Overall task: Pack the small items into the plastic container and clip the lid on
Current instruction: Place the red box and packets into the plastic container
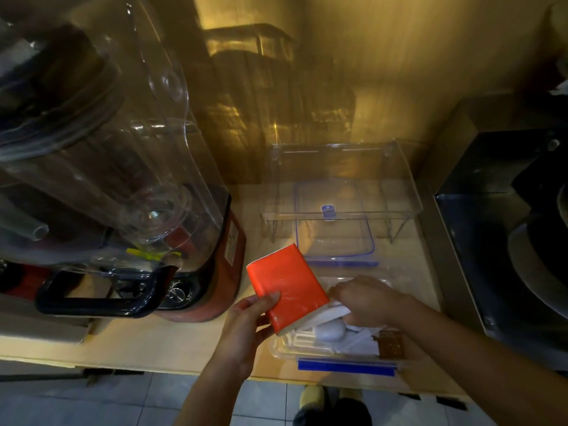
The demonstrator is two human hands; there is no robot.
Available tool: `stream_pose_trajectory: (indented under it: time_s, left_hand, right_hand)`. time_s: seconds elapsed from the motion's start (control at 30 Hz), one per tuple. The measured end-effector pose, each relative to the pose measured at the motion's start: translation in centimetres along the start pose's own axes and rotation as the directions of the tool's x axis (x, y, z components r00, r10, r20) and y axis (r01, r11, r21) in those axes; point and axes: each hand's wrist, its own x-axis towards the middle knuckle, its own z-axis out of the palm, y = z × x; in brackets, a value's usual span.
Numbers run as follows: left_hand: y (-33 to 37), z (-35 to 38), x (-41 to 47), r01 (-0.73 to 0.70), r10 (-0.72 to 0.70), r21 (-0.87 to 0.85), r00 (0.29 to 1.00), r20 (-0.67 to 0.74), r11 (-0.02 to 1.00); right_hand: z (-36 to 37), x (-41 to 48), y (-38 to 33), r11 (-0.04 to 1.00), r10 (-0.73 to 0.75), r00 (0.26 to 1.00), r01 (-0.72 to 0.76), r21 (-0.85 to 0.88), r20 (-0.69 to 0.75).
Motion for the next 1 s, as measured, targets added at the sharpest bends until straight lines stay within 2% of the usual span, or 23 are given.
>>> stream_pose_trajectory:
  time_s: [0.13,0.23,0.3,0.37,0.4,0.43,0.5,0.53,0.57,0.6,0.67,0.8,0.87,0.93,0.97,1.0]
  left_hand:
    - [-0.6,1.3,0.5,0.045,-0.045,0.021,0.999,0.012,0.999]
    - [-1.2,2.3,0.4,0.086,-0.086,-0.009,0.996,0.013,0.996]
    - [-1.6,3.0,0.2,0.127,-0.127,-0.065,0.992,0.005,0.99]
    - [-1.9,3.7,-0.1,0.195,-0.195,-0.154,0.981,0.012,0.969]
    - [-2.1,4.2,-0.2,0.223,-0.224,-0.193,0.974,0.013,0.956]
    - [-2.4,4.5,-0.3,0.24,-0.245,-0.221,0.969,0.005,0.945]
    - [-2.9,5.2,-0.5,0.259,-0.27,-0.254,0.963,-0.011,0.932]
    - [-3.1,5.4,-0.5,0.266,-0.279,-0.264,0.96,-0.012,0.927]
    - [-3.3,5.6,-0.5,0.273,-0.287,-0.271,0.958,-0.012,0.923]
    - [-3.4,5.7,-0.6,0.279,-0.294,-0.273,0.956,-0.014,0.921]
    - [-3.5,5.8,-0.4,0.281,-0.299,-0.265,0.954,-0.026,0.922]
    - [-3.0,6.0,0.5,0.303,-0.337,-0.304,0.939,-0.067,0.903]
    - [-2.2,6.0,0.8,0.325,-0.339,-0.241,0.94,-0.02,0.914]
    - [-1.9,5.8,0.8,0.267,-0.269,-0.067,0.963,-0.025,0.961]
    - [-2.0,5.6,0.9,0.157,-0.152,0.084,0.986,-0.063,0.984]
    - [-2.2,5.3,1.1,-0.005,0.031,0.272,0.995,-0.091,0.962]
  right_hand:
    - [0.4,-1.9,-0.8,0.972,0.004,0.986,-0.043,0.233,0.164]
    - [1.8,-2.4,-0.8,0.953,0.002,0.964,-0.082,0.293,0.265]
    - [2.4,-2.7,-0.6,0.936,0.004,0.966,-0.094,0.339,0.259]
    - [2.9,-3.0,0.0,0.881,0.027,0.985,-0.105,0.461,0.171]
    - [3.0,-3.2,0.3,0.823,0.069,0.99,-0.125,0.555,0.12]
    - [3.1,-3.2,0.5,0.719,0.14,0.987,-0.155,0.678,0.076]
    - [2.9,-3.3,0.5,0.388,0.368,0.928,-0.205,0.899,0.053]
    - [2.8,-3.3,0.5,0.252,0.467,0.882,-0.199,0.947,0.061]
    - [2.6,-3.3,0.6,0.176,0.524,0.849,-0.187,0.967,0.069]
    - [2.5,-3.3,0.6,0.134,0.537,0.84,-0.182,0.974,0.083]
    - [2.1,-3.5,0.1,0.068,0.478,0.87,-0.173,0.983,0.12]
    - [1.9,-3.0,-1.5,-0.004,0.377,0.921,-0.105,0.994,0.099]
    - [2.0,-2.6,-2.1,-0.07,0.376,0.921,-0.08,0.994,0.101]
    - [2.3,-2.3,-2.3,-0.121,0.376,0.923,-0.037,0.992,0.081]
    - [2.5,-2.2,-2.3,-0.137,0.377,0.924,-0.007,0.991,0.059]
    - [2.5,-2.2,-2.4,-0.144,0.394,0.918,0.018,0.989,0.041]
